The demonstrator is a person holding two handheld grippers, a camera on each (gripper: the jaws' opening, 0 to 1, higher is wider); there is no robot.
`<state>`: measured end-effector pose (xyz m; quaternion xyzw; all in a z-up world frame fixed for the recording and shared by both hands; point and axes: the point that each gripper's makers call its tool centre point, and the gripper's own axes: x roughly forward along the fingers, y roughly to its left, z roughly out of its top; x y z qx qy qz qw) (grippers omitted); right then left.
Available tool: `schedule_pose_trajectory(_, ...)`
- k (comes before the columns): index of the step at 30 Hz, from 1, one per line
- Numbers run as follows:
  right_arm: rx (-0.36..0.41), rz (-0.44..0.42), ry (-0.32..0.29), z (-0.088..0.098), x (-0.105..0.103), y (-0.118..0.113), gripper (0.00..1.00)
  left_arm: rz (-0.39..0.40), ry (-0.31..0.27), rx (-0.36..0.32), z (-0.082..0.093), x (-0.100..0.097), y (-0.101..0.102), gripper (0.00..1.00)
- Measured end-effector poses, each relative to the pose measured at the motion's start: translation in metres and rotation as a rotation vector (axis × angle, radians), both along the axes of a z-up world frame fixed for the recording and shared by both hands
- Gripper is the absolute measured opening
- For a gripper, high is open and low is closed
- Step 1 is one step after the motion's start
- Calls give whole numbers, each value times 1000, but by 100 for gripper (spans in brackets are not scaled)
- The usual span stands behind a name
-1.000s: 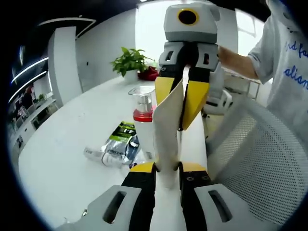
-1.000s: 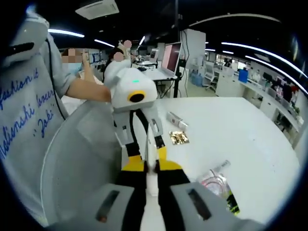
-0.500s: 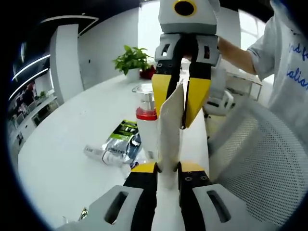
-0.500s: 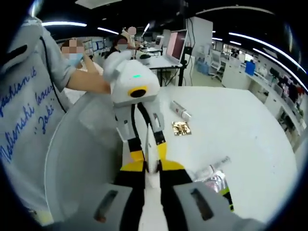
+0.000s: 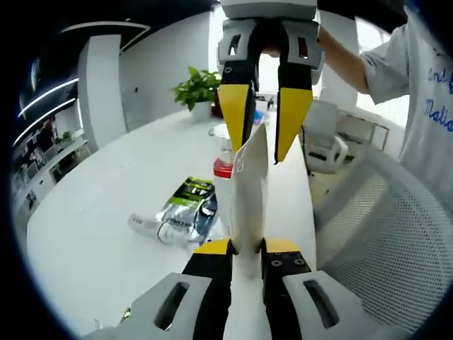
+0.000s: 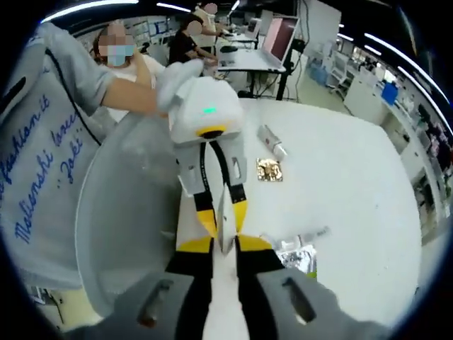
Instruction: Arrange the skincare products in the storage area until every visible bottle or jar stands upright without overlapping.
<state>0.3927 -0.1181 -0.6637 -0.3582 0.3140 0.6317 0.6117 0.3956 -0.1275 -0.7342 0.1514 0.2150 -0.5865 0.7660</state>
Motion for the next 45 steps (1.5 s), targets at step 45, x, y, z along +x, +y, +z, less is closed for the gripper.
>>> schedule_pose_trajectory(45,-327,88,-41,-6,50,-4,5,28,-39,-14,-1,54,-16,10)
